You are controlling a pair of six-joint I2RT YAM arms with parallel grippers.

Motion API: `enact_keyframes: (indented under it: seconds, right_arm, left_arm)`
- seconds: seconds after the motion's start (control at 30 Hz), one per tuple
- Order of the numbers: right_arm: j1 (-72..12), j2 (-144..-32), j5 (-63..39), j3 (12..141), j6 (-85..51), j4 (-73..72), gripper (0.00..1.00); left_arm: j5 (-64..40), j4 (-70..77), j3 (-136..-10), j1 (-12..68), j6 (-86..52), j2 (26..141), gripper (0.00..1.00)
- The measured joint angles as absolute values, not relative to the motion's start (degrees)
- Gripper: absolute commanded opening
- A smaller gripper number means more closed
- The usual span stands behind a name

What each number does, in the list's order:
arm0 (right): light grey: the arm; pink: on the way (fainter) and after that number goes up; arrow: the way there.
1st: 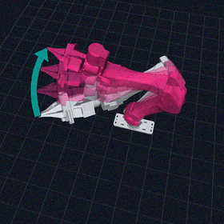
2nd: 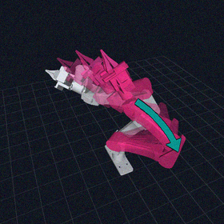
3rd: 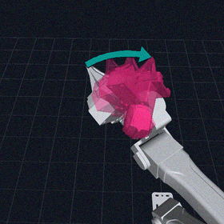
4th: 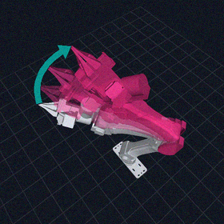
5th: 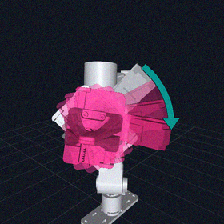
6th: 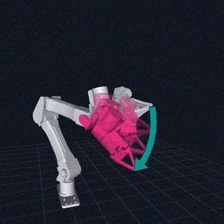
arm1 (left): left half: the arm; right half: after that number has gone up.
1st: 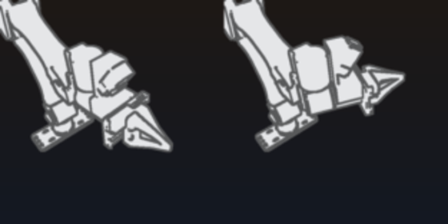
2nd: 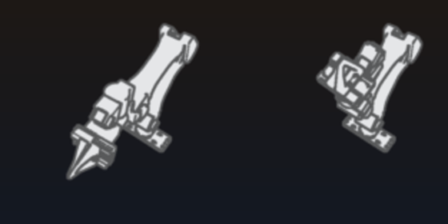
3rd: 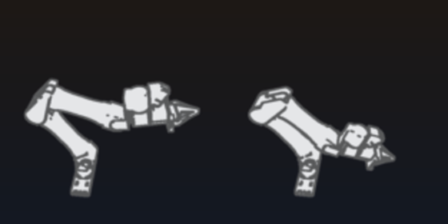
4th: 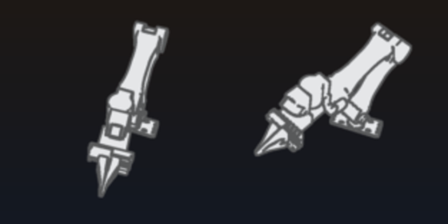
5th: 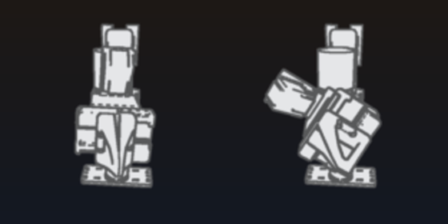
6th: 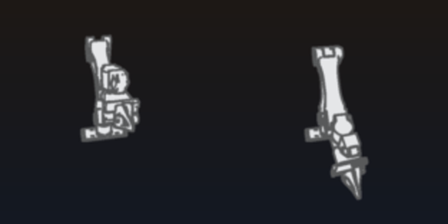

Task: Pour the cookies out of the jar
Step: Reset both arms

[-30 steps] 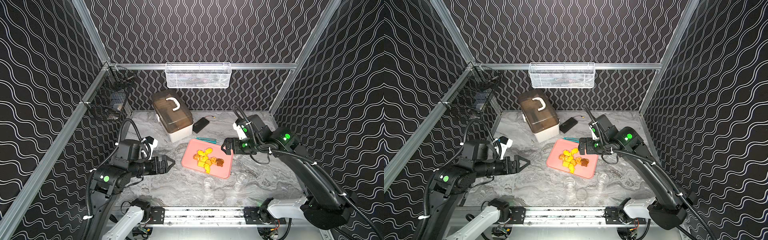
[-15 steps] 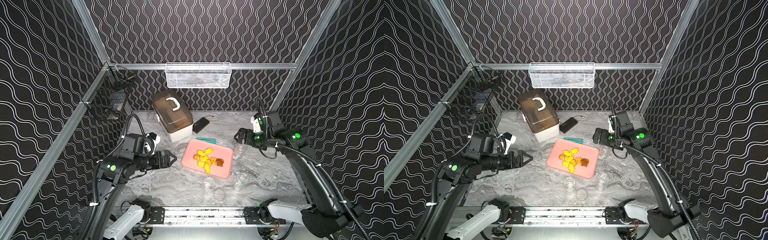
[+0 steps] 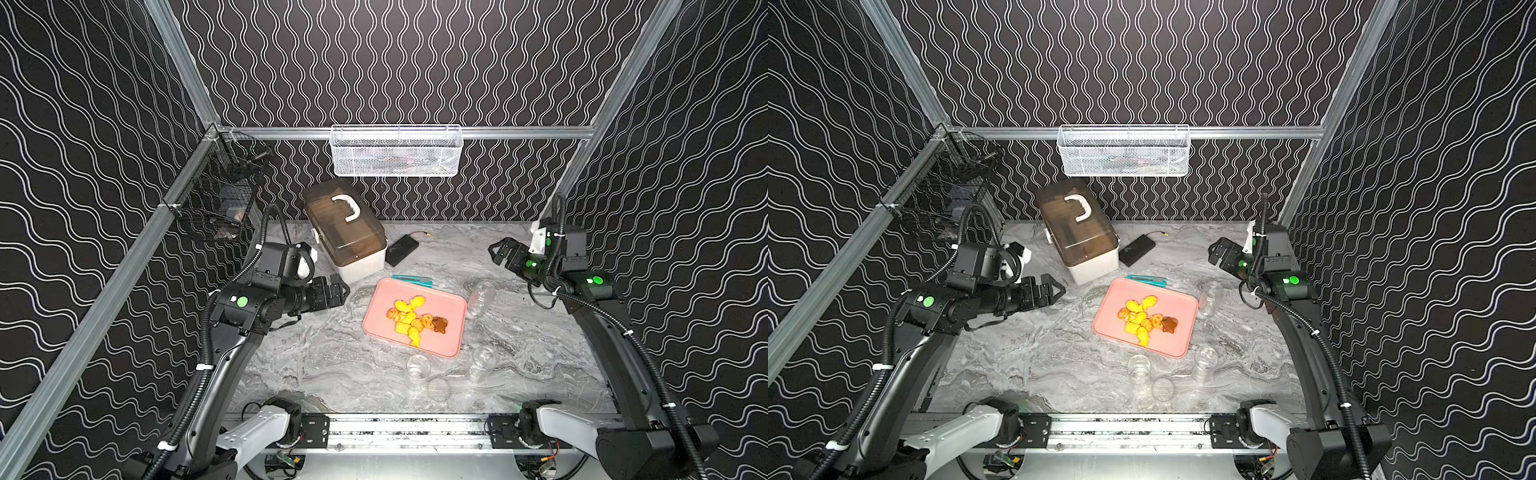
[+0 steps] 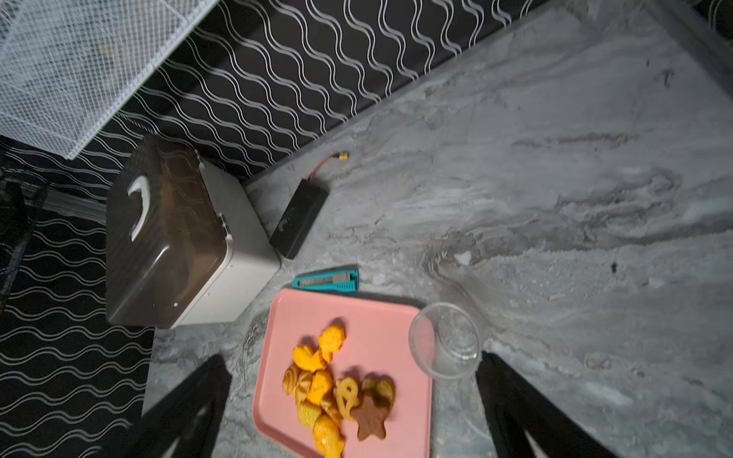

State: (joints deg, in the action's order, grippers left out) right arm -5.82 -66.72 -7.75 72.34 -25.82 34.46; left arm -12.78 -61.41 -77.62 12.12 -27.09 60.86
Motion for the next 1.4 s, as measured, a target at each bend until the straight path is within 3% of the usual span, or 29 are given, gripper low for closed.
enact_keyframes:
  seconds: [0.23,0.53,1.03,1.4]
  right_arm:
    - [-2.46,-62.98,-1.1,61.71,-16.29,19.03,1.0]
    - [5.13,-68.29,2.07,48.27,-11.0,5.8,1.0]
    - [5.5,-79.31,2.33,34.89,-10.55,-14.57,1.0]
    - [4.23,-84.07,3.77,28.25,-9.13,-26.55,1.0]
  left_arm:
    - [-3.22,-54.15,-71.94,11.99,-26.68,60.03,0.99]
    - [11.16,-37.47,-60.75,11.44,-23.79,59.57,0.99]
    - [20.18,-2.96,-38.74,8.21,-14.44,65.04,0.98]
    - [21.8,14.59,-33.65,7.66,-7.38,74.19,0.98]
